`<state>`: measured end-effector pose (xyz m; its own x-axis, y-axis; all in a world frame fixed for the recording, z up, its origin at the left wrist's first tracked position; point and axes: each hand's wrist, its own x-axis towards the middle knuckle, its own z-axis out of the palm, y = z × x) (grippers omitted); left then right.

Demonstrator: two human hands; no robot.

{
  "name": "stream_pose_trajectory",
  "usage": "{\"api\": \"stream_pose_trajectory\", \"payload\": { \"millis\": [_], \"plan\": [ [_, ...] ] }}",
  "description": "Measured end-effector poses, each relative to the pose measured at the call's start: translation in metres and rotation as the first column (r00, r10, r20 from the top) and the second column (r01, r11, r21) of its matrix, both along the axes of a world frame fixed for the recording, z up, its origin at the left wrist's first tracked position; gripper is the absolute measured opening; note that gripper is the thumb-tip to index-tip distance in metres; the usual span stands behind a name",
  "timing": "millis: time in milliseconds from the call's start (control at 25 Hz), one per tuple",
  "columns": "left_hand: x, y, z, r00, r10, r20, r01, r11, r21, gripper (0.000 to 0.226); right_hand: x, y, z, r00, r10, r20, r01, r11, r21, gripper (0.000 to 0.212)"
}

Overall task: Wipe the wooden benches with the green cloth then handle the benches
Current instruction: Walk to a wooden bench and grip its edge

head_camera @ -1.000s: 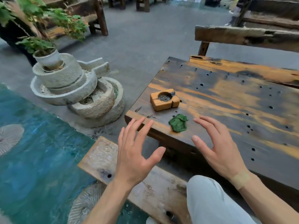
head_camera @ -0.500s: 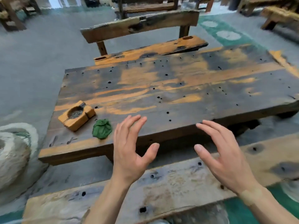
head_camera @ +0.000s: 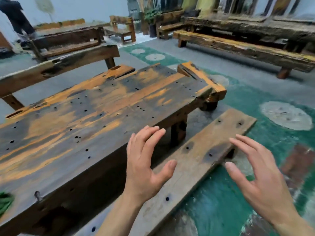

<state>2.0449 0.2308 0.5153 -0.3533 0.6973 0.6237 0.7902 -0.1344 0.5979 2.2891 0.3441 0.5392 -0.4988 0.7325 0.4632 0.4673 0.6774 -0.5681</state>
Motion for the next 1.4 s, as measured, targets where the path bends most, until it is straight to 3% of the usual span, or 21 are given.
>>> {"api": "stream_pose_trajectory", "payload": {
  "millis": [200, 400, 560, 1160, 1400],
  "plan": [
    [0.083, 0.101, 0.004, 0.984, -0.174, -0.045, 0.172, 0.984, -0.047, 0.059, 0.121, 0.050, -0.004, 0.972, -0.233, -0.033, 0.233, 0.972, -0.021, 0.055],
    [0.136, 0.180, 0.002, 0.948, -0.315, -0.037, 0.312, 0.947, -0.073, 0.056, 0.193, 0.098, -0.011, 0.907, -0.415, -0.074, 0.412, 0.909, -0.060, 0.055],
    [0.156, 0.239, -0.003, 0.922, -0.387, -0.021, 0.385, 0.920, -0.080, 0.056, 0.218, 0.143, -0.015, 0.863, -0.502, -0.056, 0.497, 0.864, -0.085, 0.055],
    [0.204, 0.587, -0.025, 0.791, -0.611, 0.027, 0.612, 0.789, -0.060, 0.062, 0.261, 0.406, -0.020, 0.693, -0.721, -0.013, 0.718, 0.692, -0.075, 0.058],
    [0.247, 0.701, -0.033, 0.753, -0.657, 0.025, 0.657, 0.751, -0.064, 0.061, 0.297, 0.496, -0.035, 0.674, -0.738, -0.017, 0.733, 0.672, -0.108, 0.055]
  ]
}}
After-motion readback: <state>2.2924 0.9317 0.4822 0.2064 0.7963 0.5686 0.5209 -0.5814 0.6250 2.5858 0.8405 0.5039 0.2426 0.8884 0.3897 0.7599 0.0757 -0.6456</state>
